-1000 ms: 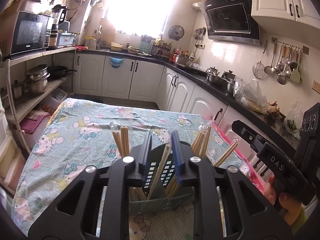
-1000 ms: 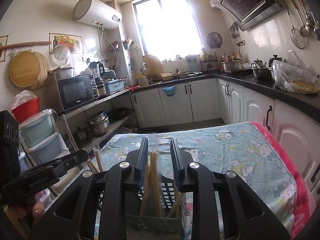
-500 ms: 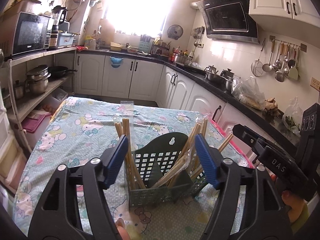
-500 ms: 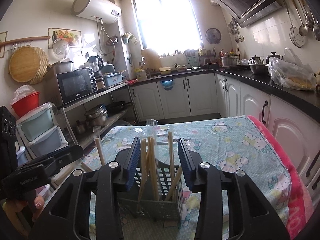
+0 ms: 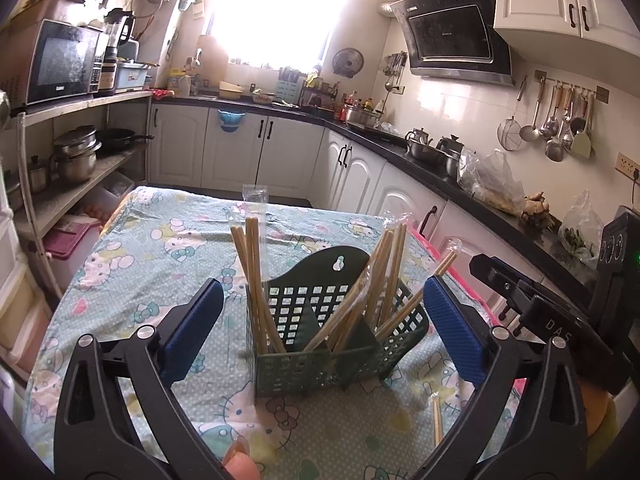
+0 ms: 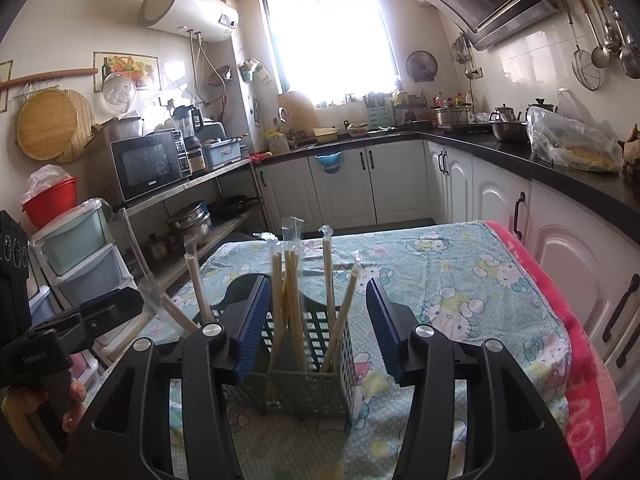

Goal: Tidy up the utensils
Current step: 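Pull the open left gripper back toward the loose chopsticks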

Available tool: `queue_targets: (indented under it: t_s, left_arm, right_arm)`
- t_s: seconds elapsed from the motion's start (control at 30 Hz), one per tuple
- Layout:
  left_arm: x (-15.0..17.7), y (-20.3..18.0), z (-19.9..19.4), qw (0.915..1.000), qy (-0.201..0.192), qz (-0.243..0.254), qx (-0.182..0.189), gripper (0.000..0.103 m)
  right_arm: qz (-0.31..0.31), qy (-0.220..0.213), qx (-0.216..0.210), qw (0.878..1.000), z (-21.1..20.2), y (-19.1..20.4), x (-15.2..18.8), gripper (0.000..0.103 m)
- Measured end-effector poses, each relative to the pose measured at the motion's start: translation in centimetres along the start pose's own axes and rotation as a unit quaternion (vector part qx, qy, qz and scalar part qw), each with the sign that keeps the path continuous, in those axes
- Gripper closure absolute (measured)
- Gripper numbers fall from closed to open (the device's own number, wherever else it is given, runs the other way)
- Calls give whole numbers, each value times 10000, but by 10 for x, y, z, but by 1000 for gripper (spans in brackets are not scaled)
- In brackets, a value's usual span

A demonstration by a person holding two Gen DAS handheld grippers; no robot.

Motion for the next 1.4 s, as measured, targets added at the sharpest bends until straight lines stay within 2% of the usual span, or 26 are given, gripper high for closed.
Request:
queue_targets:
  t_s: [0.23, 0.93, 1.4]
  left_arm:
    - [15, 4, -9, 10000, 41, -58, -36, 11]
    - [43, 14, -25, 9995, 156, -162, -228, 11]
    - [78, 19, -21, 9980, 521, -249, -257, 11]
  right_arm:
    - [-65, 39, 45, 10000, -10, 0, 10, 46]
    - [-257, 331, -25, 9991, -25, 9, 46, 43]
    - [-299, 745, -59, 9968, -23, 6, 80, 42]
Point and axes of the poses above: each gripper's, at about its wrist camera, not at the fingertips, and z roughly the way its jaws point, y to its left, x to its underside, the point moved 9 cm from there along z, roughly the way its jaws point, and after that the axes turned 10 degrees about -z, right-handed, at the moved point
